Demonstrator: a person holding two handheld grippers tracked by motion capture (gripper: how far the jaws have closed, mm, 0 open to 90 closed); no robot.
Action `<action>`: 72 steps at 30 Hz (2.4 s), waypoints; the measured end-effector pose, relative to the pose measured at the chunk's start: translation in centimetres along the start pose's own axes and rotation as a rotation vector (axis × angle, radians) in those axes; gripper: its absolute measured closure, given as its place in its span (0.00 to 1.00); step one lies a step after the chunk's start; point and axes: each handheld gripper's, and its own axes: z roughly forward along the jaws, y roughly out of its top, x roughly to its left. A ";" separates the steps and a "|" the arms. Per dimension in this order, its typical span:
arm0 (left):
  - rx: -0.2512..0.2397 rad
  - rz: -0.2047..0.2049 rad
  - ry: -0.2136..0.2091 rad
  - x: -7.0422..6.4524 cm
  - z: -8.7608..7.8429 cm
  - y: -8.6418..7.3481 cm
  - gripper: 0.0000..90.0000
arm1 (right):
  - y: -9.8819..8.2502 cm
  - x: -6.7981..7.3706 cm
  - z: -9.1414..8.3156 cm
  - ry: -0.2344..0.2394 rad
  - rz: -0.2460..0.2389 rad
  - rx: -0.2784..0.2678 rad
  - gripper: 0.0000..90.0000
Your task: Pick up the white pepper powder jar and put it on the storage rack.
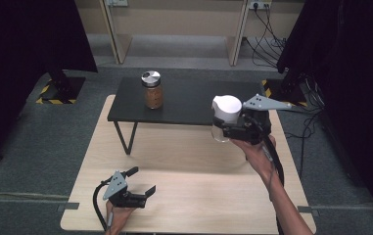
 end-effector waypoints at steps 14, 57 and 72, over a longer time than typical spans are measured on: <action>0.001 0.000 -0.001 0.0 0.0 0.0 0.01 | 3.2 -1.6 2.6 -0.101 0.048 0.006 0.34; 0.002 0.001 0.003 -0.1 0.0 0.0 0.01 | 3.1 -2.5 7.5 -0.289 0.094 0.015 0.33; 0.005 0.008 0.005 -0.1 0.0 0.1 0.01 | 3.6 -2.6 6.6 -0.282 0.123 0.019 0.00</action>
